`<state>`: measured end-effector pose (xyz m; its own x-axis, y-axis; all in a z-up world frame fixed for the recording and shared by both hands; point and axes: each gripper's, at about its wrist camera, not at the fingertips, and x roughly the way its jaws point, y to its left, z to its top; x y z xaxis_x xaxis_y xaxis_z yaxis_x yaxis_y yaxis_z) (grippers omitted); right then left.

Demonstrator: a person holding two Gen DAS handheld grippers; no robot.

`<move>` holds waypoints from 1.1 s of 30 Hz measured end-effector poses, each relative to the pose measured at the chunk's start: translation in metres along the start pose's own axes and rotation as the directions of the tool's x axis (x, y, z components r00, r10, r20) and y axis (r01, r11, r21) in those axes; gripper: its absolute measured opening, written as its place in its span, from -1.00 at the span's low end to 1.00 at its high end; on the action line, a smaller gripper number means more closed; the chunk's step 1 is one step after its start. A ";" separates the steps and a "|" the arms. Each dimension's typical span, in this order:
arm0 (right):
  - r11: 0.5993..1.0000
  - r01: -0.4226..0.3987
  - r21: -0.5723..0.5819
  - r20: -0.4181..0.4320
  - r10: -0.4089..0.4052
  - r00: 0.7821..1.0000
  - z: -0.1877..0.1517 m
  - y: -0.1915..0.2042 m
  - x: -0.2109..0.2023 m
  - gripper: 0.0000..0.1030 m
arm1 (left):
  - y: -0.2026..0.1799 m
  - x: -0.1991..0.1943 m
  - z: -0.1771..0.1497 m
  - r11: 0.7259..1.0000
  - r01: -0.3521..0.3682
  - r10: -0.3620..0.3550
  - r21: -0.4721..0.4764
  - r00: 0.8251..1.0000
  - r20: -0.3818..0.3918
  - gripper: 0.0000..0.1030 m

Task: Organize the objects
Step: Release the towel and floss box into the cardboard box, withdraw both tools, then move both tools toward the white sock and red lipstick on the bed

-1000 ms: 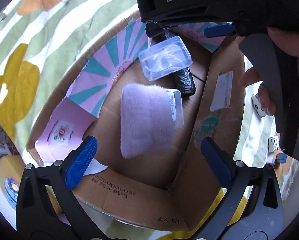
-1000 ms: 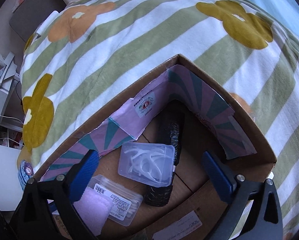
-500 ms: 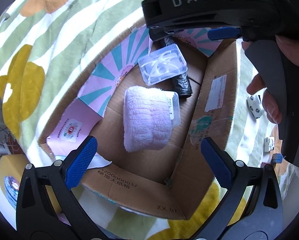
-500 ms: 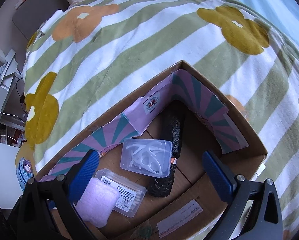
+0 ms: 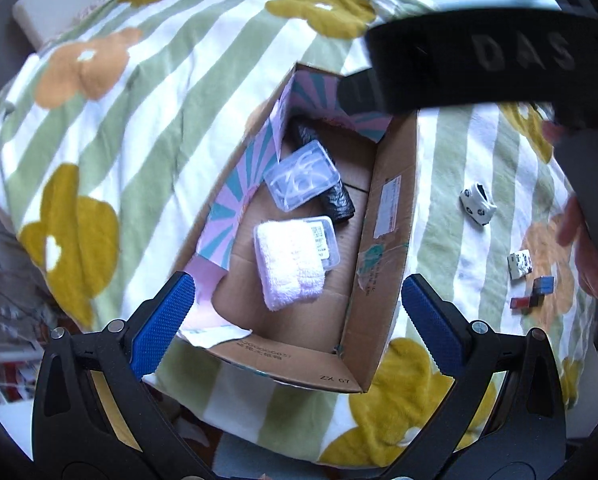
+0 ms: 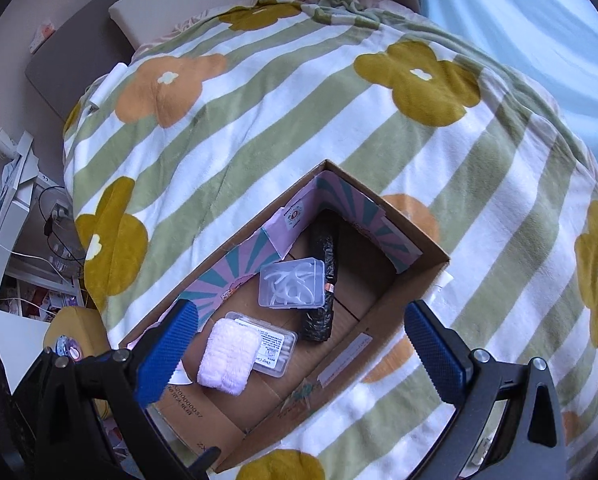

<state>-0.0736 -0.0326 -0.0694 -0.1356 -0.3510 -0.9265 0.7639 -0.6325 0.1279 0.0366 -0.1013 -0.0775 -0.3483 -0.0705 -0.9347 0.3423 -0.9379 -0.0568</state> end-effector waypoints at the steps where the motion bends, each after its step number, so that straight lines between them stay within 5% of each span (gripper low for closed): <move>1: 1.000 0.009 0.012 0.011 -0.009 1.000 -0.003 -0.002 -0.009 0.99 | -0.001 -0.006 0.003 1.000 0.003 -0.003 0.015 1.000 0.009 1.00; 12: 0.952 0.117 0.282 0.114 -0.154 0.981 -0.058 -0.041 -0.101 0.99 | -0.036 -0.054 0.033 0.977 0.083 -0.110 0.196 0.986 0.128 1.00; 23: 0.841 0.243 0.484 0.133 -0.345 0.929 -0.147 -0.073 -0.157 0.99 | -0.112 -0.059 0.038 0.903 0.159 -0.221 0.400 0.969 0.112 0.99; 33: 0.762 0.257 0.594 0.132 -0.407 0.904 -0.203 -0.095 -0.174 0.99 | -0.148 -0.049 0.027 0.852 0.204 -0.266 0.482 0.962 0.063 0.99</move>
<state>0.0048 0.2287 0.0078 -0.5168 -0.1503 -0.8428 0.1728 -0.9825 0.0693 -0.0208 0.0319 -0.0135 -0.4811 0.1606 -0.8618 -0.2005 -0.9772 -0.0702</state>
